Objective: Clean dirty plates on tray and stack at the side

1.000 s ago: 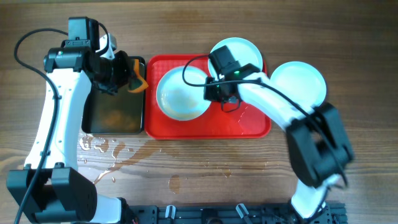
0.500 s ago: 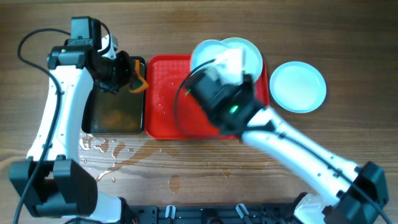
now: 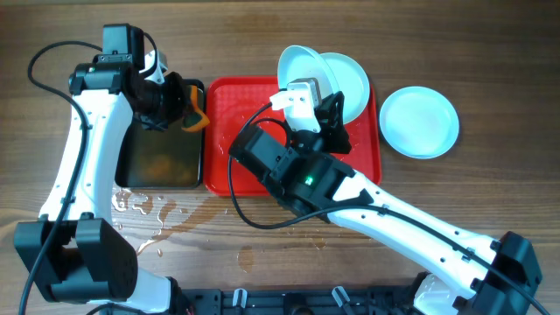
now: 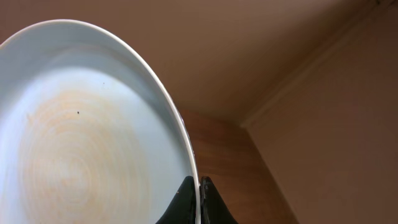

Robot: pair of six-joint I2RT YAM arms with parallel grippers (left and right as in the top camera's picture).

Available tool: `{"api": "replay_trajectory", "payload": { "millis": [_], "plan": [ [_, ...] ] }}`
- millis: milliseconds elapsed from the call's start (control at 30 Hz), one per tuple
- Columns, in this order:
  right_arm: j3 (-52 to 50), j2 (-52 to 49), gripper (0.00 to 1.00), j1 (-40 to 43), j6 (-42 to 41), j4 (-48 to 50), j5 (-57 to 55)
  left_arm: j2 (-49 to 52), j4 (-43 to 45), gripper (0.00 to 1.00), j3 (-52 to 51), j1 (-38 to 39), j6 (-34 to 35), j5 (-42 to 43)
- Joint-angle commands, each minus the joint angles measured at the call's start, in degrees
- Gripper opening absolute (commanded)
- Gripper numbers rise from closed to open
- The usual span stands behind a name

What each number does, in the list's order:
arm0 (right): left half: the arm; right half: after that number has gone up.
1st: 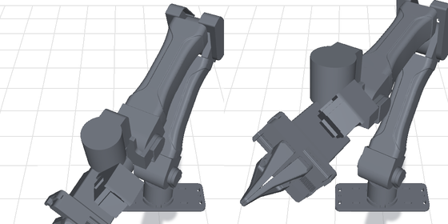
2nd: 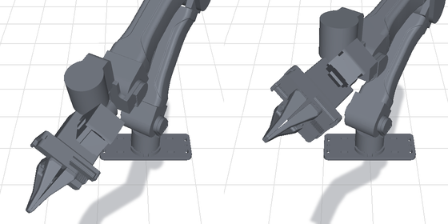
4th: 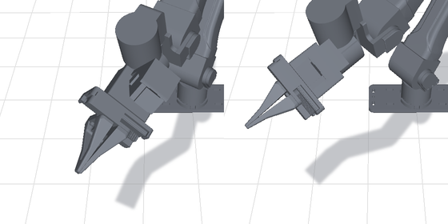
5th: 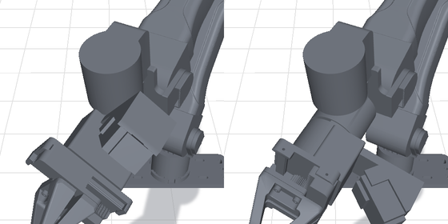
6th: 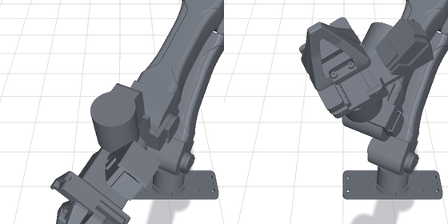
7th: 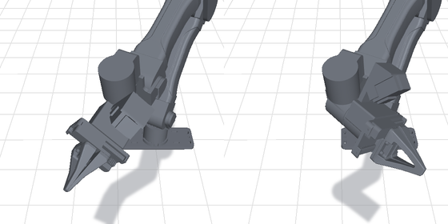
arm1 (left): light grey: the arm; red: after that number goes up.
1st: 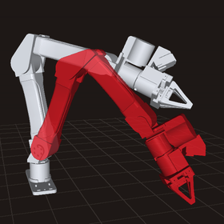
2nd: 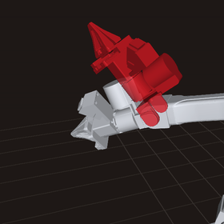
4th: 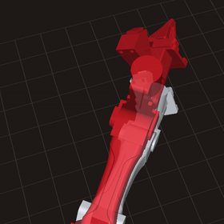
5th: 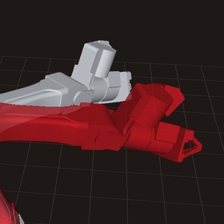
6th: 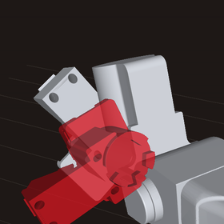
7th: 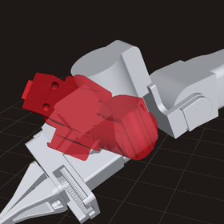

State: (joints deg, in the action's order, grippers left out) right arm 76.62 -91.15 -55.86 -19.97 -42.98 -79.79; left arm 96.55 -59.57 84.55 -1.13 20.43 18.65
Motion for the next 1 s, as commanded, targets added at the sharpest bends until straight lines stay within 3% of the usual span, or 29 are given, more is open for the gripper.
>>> {"api": "replay_trajectory", "payload": {
  "millis": [0, 133, 233, 567, 733, 967],
  "plan": [
    [0.6, 1.4, 0.04, 0.7, -2.8, 0.1, 4.7, 0.2, 0.3, 0.04, 0.9, 0.3, -0.7, -0.3],
    [0.6, 1.4, 0.04, 5.3, -9.0, -1.7, 21.0, 0.2, 0.4, 0.04, 0.9, 0.3, -0.6, -0.3],
    [0.6, 1.4, 0.04, 14.3, -14.6, -4.9, 35.4, 0.2, 0.4, 0.04, 0.9, 0.3, -0.5, -0.3],
    [0.5, 1.3, 0.04, 51.3, -11.0, -8.1, 66.1, 0.2, 0.4, 0.04, 0.9, 0.3, -0.5, -0.3],
    [-3.6, 0.2, 0.04, 64.7, -8.5, -5.6, 71.3, 0.2, 0.6, 0.04, 0.9, 0.5, -0.5, -0.3],
    [-12.8, -3.3, 0.04, 71.6, -8.5, 4.5, 75.2, 0.2, 2.0, 0.04, 0.9, 2.6, -0.5, -0.3]
  ]
}}
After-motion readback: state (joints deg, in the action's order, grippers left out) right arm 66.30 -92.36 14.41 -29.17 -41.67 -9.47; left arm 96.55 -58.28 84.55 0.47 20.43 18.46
